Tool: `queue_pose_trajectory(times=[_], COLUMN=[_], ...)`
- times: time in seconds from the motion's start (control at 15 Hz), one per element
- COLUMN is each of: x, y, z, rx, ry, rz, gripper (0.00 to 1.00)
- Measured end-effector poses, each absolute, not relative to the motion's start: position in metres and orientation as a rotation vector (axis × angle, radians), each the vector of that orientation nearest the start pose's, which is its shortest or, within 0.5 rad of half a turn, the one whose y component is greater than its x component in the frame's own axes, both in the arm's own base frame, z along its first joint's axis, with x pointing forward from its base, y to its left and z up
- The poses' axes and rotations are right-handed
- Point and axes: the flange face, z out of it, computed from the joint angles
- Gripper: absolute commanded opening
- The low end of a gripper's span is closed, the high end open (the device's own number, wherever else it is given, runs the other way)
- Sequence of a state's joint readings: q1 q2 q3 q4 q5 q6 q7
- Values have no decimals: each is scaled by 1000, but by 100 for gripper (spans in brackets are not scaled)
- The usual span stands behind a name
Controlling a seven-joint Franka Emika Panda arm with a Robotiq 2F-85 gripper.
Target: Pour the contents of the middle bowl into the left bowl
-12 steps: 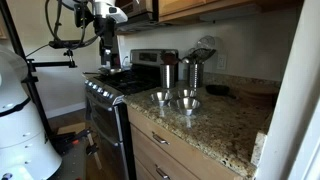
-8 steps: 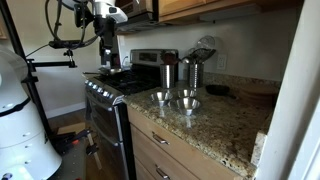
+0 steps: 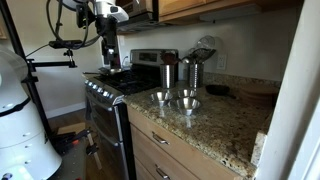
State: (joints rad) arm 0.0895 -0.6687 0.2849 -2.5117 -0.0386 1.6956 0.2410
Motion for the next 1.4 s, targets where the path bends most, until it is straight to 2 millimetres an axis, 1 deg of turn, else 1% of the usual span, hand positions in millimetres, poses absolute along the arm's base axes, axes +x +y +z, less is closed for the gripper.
queue_pose_trajectory(times=[0.13,0.4,0.53,0.73,0.93,1.07,1.2,1.4], x=[321,350,367,396,431,459,488,526], y=[125,119,109,88,73,69,67,64], z=[483,484,486,495,507,510,510,504], rx=[-3396,-3424,-3427,-3435,-3455,-3445,-3422,-3381], ry=[-126,-123,-106,-66,-54,-69,-104,-233], rz=[95,-53,-111,-200,-271,-297,-309,-324], gripper=[100,100,100,100,100,100,100,100])
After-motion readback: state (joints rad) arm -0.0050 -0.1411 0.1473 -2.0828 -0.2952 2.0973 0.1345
